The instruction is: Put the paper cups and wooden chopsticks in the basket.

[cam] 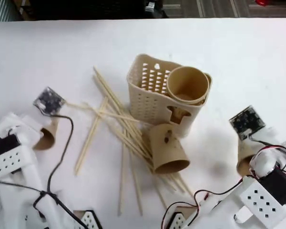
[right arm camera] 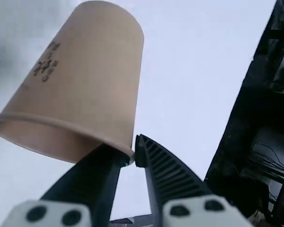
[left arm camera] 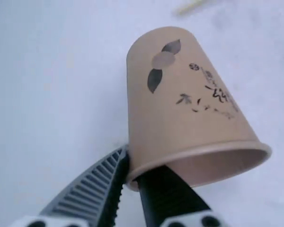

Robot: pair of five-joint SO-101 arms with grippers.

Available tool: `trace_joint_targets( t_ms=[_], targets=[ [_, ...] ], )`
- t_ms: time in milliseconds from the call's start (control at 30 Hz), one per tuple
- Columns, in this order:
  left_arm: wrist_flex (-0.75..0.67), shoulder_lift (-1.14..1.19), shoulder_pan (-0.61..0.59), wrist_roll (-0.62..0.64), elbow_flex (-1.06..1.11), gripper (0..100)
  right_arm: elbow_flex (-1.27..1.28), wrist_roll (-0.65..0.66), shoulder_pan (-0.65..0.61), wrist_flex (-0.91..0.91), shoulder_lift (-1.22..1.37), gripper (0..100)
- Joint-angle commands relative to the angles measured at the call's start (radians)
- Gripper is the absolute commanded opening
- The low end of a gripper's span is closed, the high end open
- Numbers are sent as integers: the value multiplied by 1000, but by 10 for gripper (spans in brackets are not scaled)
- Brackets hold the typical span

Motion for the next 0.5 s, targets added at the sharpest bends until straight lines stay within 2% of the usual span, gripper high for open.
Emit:
trace_joint_targets(
  t_ms=[0,133,333,467],
  targets=[
    [189,-7,16,130,-201,22,-115,-89,13,7,-8,19],
    [302,-7,18,232,-304,22,-222,-215,5,7,-8,19],
    [307,-7,19,281,-311,22,-393,-407,-45,15,-8,19],
    [308,-7,19,331,-313,22,-532,-503,-139,101,-7,19]
  ],
)
